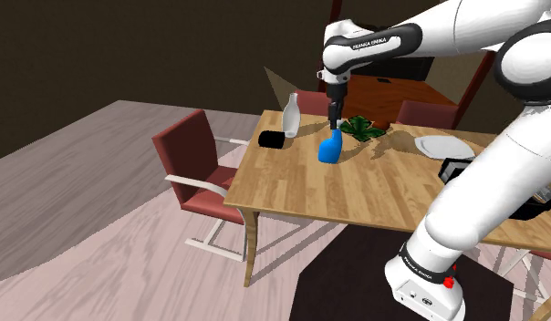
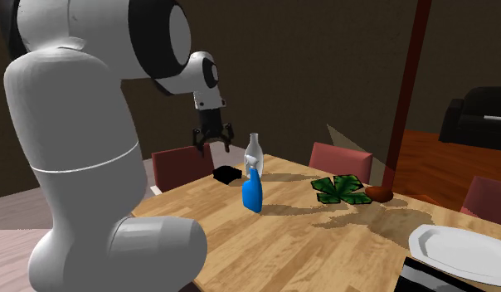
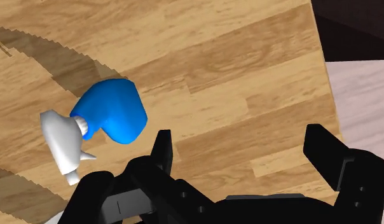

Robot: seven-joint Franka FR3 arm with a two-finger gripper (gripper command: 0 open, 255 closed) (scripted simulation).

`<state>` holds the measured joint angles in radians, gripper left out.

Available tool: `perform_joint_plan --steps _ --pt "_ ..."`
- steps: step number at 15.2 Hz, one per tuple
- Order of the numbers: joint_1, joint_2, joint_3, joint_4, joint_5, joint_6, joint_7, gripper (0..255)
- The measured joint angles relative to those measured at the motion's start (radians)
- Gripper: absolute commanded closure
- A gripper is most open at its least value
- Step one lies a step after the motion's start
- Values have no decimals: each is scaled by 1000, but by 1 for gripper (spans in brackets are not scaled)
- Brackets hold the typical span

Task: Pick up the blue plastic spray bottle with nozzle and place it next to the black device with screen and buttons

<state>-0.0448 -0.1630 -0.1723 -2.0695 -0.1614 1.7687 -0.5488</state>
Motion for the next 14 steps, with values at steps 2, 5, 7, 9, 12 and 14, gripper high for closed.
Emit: perform_joint_plan --steps 2,5,7,9,12,14 --pt "-5 76 -10 38 -17 15 -45 0" --pt "-16 202 -24 122 -41 25 -113 0" --pt "-24 283 -30 172 -57 36 -155 0" --pt "-30 360 -33 229 -73 39 -192 0" --pt "-44 470 -38 302 -100 50 -249 0" --pt "-53 552 -40 372 -117 46 -286 0"
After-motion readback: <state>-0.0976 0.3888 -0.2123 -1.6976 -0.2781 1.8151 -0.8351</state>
